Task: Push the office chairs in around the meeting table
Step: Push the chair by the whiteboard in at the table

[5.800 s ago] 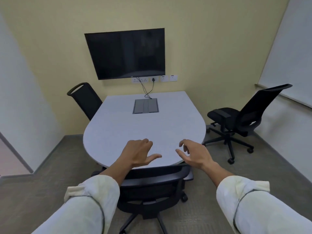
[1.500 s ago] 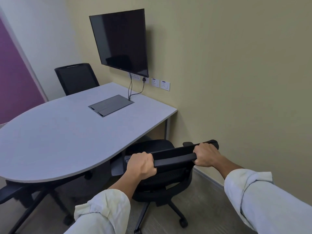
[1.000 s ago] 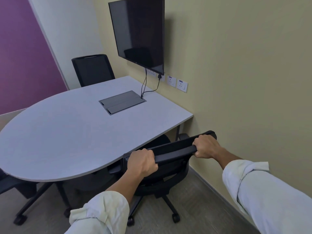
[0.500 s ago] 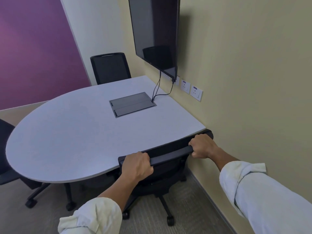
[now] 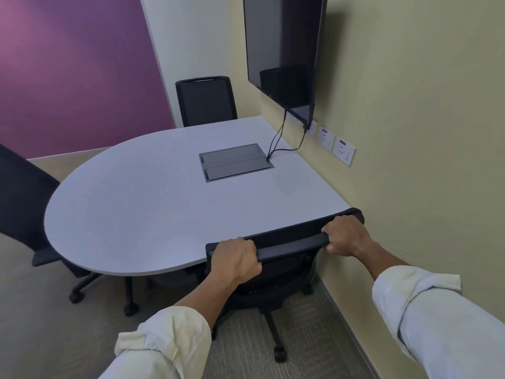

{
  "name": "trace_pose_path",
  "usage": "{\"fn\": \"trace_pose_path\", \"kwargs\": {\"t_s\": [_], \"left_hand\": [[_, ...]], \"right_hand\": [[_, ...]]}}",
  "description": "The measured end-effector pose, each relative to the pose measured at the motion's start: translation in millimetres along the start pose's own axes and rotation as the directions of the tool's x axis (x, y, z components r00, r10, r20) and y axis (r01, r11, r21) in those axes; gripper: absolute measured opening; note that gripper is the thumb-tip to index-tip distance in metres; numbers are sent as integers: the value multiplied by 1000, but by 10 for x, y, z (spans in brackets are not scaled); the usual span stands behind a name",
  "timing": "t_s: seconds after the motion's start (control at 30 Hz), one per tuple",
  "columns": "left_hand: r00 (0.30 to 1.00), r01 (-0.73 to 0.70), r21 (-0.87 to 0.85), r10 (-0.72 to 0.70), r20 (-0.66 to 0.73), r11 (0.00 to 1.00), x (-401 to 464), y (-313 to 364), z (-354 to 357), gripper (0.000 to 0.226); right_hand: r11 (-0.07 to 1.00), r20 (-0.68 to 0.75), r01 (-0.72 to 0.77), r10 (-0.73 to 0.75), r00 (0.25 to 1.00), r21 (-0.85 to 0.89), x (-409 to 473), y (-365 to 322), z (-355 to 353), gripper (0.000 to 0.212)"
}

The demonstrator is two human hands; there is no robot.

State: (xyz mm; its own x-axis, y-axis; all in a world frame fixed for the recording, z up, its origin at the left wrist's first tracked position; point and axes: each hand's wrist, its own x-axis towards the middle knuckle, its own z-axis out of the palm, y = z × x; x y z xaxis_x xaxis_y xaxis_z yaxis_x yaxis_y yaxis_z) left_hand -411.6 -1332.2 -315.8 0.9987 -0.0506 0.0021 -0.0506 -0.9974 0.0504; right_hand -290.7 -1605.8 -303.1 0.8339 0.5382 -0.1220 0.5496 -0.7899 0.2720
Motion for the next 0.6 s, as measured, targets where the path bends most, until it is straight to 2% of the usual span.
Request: {"fn": "trace_pose_path", "kwargs": {"t_s": [0.23,0.33,0.43,0.6], "left_hand": [[1000,8,0,-8,-24,1000,14,-3,13,23],[999,15,13,-15,-50,1000,92,-39,-18,26],[999,18,30,-17,-51,999,130,-69,-43,27],[999,29,11,-29,-38,1000,54,-12,-47,24]], "right_hand": [[999,-24,-20,21,999,41,-10,13,45,24],[993,-30,-31,34,999,113,43,34,5,21],[983,-16,-38,42,999,178,85,44,-46,12],[972,37,-51,44,998,228,17,40,-85,10]]}}
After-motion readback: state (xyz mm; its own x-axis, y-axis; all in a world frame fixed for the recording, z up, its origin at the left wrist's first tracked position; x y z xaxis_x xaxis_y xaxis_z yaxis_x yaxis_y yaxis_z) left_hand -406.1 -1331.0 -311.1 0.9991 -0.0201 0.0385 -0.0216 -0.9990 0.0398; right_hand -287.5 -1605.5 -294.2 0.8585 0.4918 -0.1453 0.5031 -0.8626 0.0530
